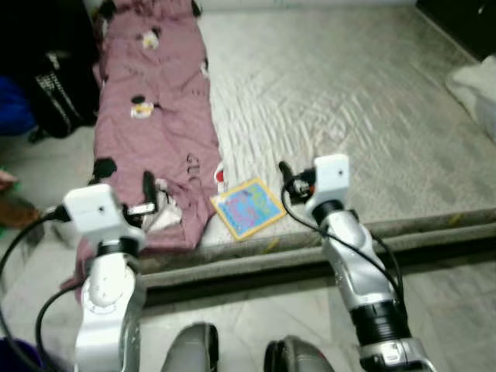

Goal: Clean up the room

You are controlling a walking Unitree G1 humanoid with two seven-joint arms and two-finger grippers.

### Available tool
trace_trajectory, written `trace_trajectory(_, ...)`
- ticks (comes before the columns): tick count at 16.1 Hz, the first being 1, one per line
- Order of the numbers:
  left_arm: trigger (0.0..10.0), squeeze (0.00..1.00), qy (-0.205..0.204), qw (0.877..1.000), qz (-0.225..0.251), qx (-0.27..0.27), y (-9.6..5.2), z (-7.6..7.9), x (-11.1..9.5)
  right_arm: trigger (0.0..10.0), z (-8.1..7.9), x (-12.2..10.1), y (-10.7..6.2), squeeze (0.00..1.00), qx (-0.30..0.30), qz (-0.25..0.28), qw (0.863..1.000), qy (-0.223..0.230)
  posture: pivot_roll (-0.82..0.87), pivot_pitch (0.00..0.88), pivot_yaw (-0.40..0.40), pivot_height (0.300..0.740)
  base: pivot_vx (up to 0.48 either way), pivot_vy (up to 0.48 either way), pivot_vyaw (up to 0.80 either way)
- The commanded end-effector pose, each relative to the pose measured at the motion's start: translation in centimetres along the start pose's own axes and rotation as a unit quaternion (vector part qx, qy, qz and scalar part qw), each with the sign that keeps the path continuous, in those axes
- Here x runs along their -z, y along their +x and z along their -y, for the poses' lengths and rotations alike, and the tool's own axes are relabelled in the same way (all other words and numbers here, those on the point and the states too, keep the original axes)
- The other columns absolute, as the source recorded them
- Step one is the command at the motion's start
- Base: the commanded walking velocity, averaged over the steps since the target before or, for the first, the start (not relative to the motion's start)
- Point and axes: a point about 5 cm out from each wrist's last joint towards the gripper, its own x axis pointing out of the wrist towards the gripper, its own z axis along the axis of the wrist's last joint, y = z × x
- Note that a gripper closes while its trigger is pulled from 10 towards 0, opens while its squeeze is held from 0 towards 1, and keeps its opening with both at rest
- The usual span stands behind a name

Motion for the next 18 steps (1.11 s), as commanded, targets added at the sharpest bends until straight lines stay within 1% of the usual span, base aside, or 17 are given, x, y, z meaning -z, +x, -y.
trace_trajectory(1,10.0,0.00,0.005,1.000,0.002,0.003,-0.01,-0.18,-0.05,10.0,-0.01,-0.13,0.08,0.00,-0.001,0.006,1.000,-0.003,0.13,0.132,-0.031,0.740,0.000,0.000,0.47)
trace_trajectory(3,10.0,0.00,0.008,1.000,0.004,0.008,-0.03,-0.14,-0.10,10.0,-0.06,-0.10,0.12,0.00,-0.003,0.007,1.000,-0.002,0.13,0.132,-0.031,0.740,0.000,0.000,0.49)
trace_trajectory(7,10.0,0.00,0.002,1.000,0.009,0.017,-0.04,0.02,-0.10,10.0,-0.02,-0.02,0.27,0.00,-0.003,0.006,1.000,-0.003,0.13,0.120,-0.037,0.740,0.000,0.000,0.00)
trace_trajectory(18,10.0,0.00,0.000,1.000,0.009,0.023,-0.25,0.10,-0.11,10.0,0.05,0.19,0.16,0.00,-0.001,0.004,1.000,-0.002,0.13,0.129,-0.036,0.740,0.294,0.000,0.00)
